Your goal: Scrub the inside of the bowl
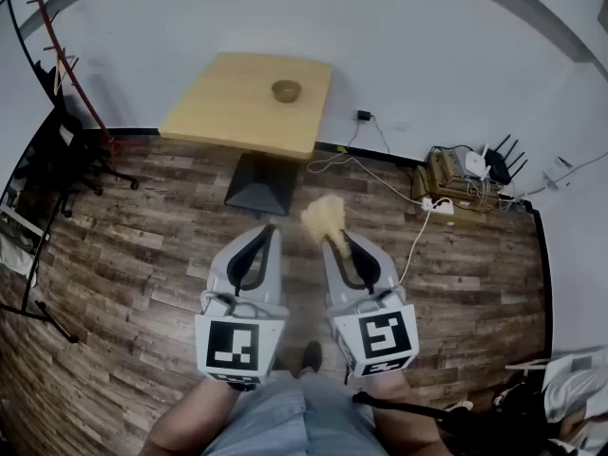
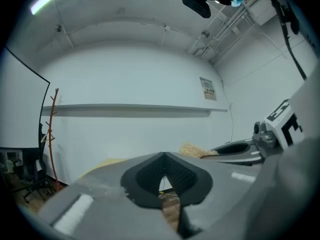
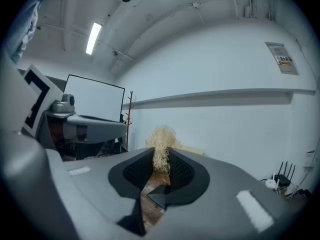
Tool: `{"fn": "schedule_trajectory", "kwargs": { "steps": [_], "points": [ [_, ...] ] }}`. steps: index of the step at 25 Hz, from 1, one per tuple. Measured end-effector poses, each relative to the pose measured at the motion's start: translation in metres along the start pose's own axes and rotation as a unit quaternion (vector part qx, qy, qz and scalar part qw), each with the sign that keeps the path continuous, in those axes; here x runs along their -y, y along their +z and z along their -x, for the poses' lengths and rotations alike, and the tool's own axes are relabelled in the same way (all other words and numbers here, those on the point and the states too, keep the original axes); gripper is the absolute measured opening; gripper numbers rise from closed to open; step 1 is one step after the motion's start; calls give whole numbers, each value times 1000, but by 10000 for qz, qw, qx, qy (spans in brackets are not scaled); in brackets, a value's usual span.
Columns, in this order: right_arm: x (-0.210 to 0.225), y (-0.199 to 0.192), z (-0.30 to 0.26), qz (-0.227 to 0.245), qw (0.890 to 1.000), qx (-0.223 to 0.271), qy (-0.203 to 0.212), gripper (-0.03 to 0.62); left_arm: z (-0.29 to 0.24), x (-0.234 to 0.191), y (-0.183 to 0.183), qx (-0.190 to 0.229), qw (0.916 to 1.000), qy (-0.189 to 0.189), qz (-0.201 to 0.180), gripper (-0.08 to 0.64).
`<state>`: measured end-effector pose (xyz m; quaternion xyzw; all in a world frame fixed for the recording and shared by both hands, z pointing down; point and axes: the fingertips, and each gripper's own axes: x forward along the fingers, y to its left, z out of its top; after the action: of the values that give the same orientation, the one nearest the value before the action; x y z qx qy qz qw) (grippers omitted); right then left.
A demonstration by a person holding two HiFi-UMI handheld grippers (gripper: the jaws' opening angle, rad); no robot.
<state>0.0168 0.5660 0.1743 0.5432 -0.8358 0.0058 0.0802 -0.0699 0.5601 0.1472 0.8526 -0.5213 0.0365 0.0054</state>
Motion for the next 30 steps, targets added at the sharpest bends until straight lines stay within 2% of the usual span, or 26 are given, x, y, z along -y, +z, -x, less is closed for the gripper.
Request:
{"fn": "schedule_trajectory", "kwargs": {
  "steps": [8, 13, 22, 30],
  "points": [
    [6, -3, -3, -27, 10000, -34, -15, 74, -6, 1, -3, -20, 10000, 10, 11, 20],
    [15, 3, -4, -146, 9997, 187, 5, 74, -12, 5, -2, -29, 10000, 22, 1, 20],
    [42, 0, -2, -192, 9994, 262, 125, 74, -35, 21, -2, -31, 9999, 123, 29, 20],
    [58, -15, -11, -295, 9991, 141, 265, 74, -53, 24, -17, -175, 9994, 269, 137, 20]
  ]
}}
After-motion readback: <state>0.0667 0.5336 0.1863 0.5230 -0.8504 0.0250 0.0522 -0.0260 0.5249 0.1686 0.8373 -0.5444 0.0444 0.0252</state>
